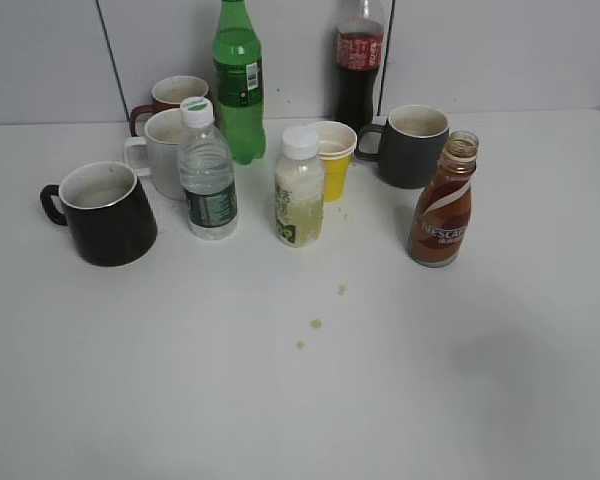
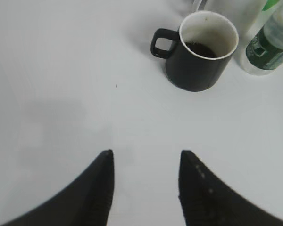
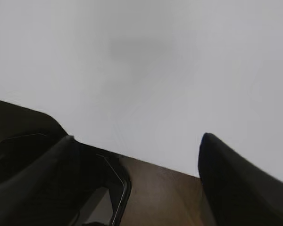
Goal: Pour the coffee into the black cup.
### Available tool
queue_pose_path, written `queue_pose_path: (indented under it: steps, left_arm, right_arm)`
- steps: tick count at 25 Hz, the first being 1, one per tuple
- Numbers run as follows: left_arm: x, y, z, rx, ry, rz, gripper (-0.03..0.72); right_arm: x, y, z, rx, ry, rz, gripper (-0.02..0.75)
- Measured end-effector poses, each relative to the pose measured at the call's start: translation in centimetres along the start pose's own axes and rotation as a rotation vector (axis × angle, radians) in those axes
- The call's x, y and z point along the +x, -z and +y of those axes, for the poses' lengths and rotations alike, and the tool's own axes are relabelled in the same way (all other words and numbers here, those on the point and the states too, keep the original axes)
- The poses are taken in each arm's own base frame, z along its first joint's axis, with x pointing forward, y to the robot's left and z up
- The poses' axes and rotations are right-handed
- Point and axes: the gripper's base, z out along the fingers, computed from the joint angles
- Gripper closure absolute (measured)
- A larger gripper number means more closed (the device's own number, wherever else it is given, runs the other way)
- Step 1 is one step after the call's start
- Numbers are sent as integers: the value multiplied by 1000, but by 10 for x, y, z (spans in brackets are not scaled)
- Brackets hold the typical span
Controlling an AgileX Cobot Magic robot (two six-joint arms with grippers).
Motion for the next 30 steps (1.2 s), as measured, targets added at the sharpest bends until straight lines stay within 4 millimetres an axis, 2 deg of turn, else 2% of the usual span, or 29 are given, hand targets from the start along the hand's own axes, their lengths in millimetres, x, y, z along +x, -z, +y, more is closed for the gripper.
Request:
queue_pose_path:
  steps: [4, 8, 10, 15, 22, 30]
  left_arm:
    - [16, 45, 12, -4, -25, -22, 342]
    - [41, 75, 26, -12, -59, -30, 342]
    - [51, 82, 30, -2, -71, -72, 342]
    - [74, 83, 35, 44, -136, -166, 342]
    - [78, 86, 26, 148, -205, -176, 348]
    - [78, 86, 26, 158, -204, -174, 393]
  right_arm:
    - [30, 15, 2, 0, 5, -39, 148]
    - [54, 30, 3, 4, 14, -169, 148]
    - [64, 38, 3, 7, 18, -243, 148]
    - [76, 51, 4, 12, 24, -356, 148]
    - [78, 53, 5, 2, 23, -375, 148]
    - [78, 53, 6, -6, 20, -376, 148]
